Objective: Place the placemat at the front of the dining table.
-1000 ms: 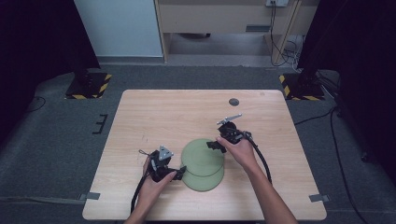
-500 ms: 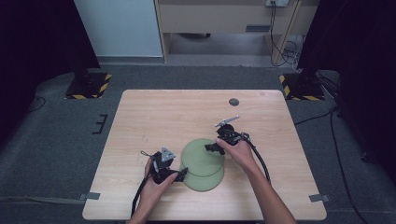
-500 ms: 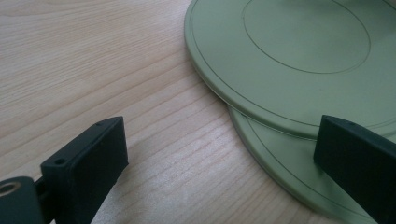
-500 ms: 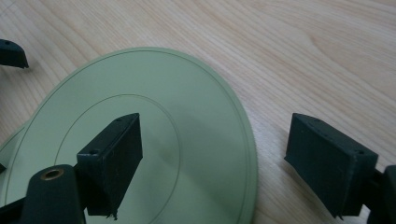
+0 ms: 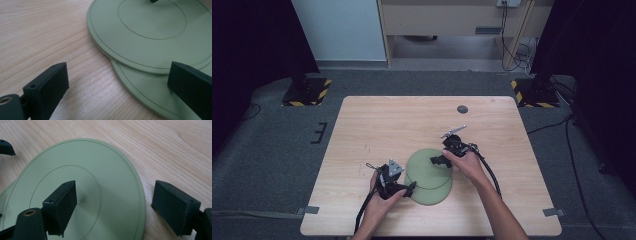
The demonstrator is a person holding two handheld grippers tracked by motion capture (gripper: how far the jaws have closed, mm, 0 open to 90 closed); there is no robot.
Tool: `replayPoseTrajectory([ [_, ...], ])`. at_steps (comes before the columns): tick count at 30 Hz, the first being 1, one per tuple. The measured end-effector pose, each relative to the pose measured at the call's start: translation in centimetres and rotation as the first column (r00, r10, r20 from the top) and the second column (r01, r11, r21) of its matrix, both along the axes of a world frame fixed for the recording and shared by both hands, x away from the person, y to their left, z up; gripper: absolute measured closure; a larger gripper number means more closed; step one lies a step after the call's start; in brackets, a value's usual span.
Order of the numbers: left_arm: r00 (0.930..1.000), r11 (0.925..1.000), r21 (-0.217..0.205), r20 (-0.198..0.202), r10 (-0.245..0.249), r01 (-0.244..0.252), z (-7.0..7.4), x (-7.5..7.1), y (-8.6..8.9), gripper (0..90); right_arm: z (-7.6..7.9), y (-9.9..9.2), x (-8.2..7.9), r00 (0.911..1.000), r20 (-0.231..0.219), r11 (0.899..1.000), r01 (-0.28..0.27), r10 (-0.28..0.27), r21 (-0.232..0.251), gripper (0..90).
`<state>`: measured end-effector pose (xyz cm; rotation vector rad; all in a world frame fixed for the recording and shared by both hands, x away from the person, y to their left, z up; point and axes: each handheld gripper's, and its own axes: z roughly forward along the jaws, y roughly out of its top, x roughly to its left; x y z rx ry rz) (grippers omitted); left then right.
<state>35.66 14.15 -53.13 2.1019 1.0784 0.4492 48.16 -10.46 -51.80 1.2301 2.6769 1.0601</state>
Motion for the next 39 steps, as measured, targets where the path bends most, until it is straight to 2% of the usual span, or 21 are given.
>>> replayPoseTrajectory([
  [10, 1.0, 1.0, -0.006, 0.004, 0.006, -0.006, -0.1, 0.3, -0.2, 0.1, 0.1, 0.5, -0.2, 0.9995, -0.026, 1.0, -0.017, 0.017, 0.011, 20.1],
  [17, 1.0, 1.0, -0.002, 0.006, 0.005, -0.005, -0.1, 0.3, -0.3, 0.1, 0.9, 0.4, -0.4, 0.9998, -0.013, 1.0, -0.016, 0.016, -0.004, 21.4],
  [24, 1.0, 1.0, 0.005, 0.007, 0.002, -0.002, 0.0, 0.3, -0.3, 0.1, 3.9, 0.6, -1.2, 0.9994, 0.02, 1.0, -0.03, 0.03, 0.004, 24.7],
  [28, 1.0, 1.0, 0.008, 0.009, 0.003, -0.003, 0.0, 0.3, -0.4, 0.1, 4.8, 0.7, -1.6, 0.9987, 0.029, 0.999, -0.042, 0.041, 0.014, 26.7],
  [31, 1.0, 1.0, 0.009, 0.006, 0.002, -0.002, 0.0, 0.3, -0.4, 0.1, 5.1, 0.9, -2.1, 0.9959, 0.032, 0.996, -0.085, 0.085, -0.007, 32.9],
  [34, 0.9999, 0.9999, 0.012, 0.01, 0.004, -0.004, 0.0, 0.3, -0.4, 0.1, 4.9, 1.0, -2.3, 0.9933, 0.008, 0.993, -0.115, 0.115, -0.014, 35.8],
  [36, 0.9999, 0.9999, 0.013, 0.013, 0.004, -0.004, 0.0, 0.3, -0.4, 0.1, 4.8, 1.0, -2.4, 0.9929, 0.009, 0.993, -0.119, 0.119, -0.027, 38.8],
  [39, 0.9999, 0.9999, 0.016, 0.015, 0.005, -0.005, 0.0, 0.2, -0.4, 0.1, 4.9, 0.7, -2.3, 0.9944, 0.033, 0.994, -0.1, 0.101, -0.037, 49.9],
])
